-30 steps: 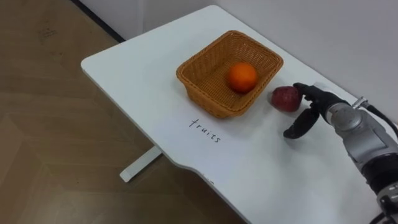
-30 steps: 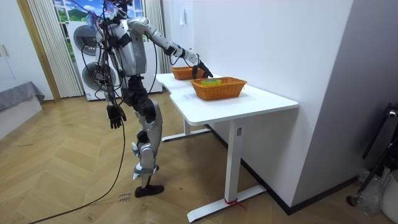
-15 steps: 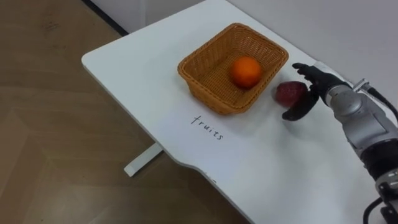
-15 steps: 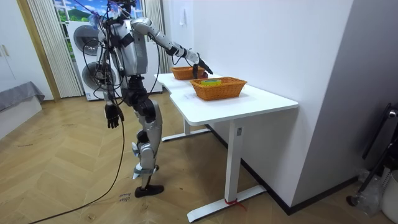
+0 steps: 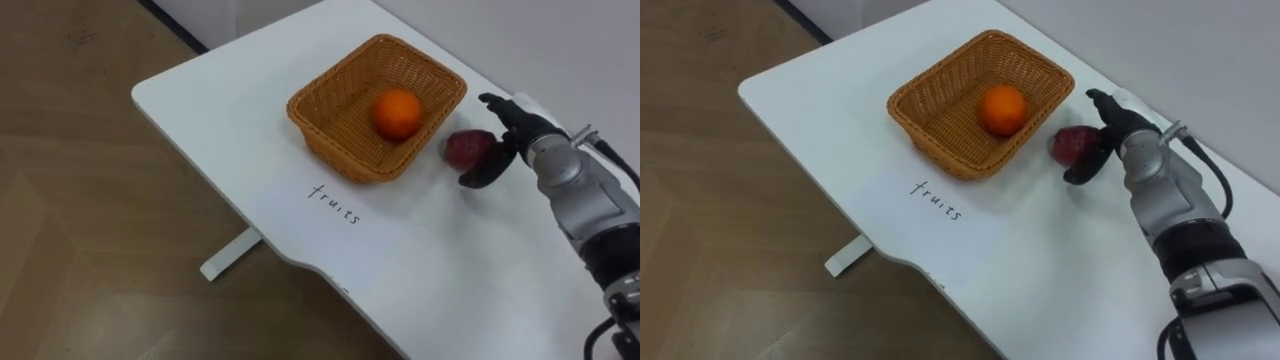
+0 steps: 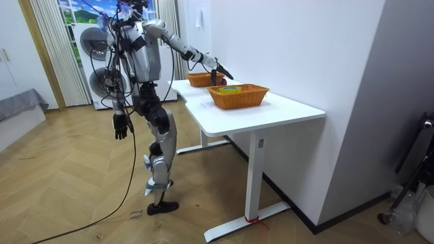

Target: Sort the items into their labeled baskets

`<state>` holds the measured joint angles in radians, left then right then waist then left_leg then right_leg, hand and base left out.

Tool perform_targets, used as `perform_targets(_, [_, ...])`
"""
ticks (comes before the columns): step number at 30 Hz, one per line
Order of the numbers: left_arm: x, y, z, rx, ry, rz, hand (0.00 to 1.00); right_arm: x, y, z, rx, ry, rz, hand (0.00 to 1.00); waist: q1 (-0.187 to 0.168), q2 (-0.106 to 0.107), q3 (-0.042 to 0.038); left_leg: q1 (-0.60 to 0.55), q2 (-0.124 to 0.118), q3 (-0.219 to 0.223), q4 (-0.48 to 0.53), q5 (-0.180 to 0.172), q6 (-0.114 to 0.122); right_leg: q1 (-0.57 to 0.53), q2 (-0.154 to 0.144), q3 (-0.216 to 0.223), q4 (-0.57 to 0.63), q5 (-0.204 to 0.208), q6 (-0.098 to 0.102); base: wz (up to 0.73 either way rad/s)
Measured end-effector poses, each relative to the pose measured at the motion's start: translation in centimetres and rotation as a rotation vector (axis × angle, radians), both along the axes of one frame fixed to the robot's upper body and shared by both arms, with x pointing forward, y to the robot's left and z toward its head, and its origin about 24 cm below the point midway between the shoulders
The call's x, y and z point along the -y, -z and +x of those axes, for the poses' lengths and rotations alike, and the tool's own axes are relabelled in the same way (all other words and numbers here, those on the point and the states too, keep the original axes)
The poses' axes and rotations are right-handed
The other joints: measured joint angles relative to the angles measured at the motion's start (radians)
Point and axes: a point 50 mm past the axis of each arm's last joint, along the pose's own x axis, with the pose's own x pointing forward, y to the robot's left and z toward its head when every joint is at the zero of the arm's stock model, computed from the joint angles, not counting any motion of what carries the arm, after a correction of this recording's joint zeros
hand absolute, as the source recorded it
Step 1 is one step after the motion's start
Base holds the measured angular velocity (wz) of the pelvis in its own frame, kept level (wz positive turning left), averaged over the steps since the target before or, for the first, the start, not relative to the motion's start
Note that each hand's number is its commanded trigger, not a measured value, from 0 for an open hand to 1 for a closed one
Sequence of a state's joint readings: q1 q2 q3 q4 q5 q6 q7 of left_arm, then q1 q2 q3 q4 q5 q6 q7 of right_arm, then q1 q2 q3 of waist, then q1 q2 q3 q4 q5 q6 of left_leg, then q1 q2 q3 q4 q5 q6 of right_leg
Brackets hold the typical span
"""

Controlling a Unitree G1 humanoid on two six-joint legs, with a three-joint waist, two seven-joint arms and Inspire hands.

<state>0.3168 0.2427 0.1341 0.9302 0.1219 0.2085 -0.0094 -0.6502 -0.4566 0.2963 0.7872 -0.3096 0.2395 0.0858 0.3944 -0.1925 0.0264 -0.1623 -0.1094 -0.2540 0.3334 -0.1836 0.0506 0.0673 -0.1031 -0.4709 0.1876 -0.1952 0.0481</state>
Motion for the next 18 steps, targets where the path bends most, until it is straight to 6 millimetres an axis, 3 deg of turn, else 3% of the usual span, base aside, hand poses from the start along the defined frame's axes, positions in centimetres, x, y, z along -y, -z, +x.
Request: perform_targets(18, [0.3, 0.1, 1.2, 0.016, 0.045, -0.017, 0.00, 0.3, 1.5, -0.6, -0.102, -0.023, -0.028, 0.00, 0.014, 0.003, 0.0027, -0.001, 0.001, 0.001, 0.005, -0.001, 0.001, -0.001, 0.000, -0.001, 0.000, 0.000, 0.000, 0.00])
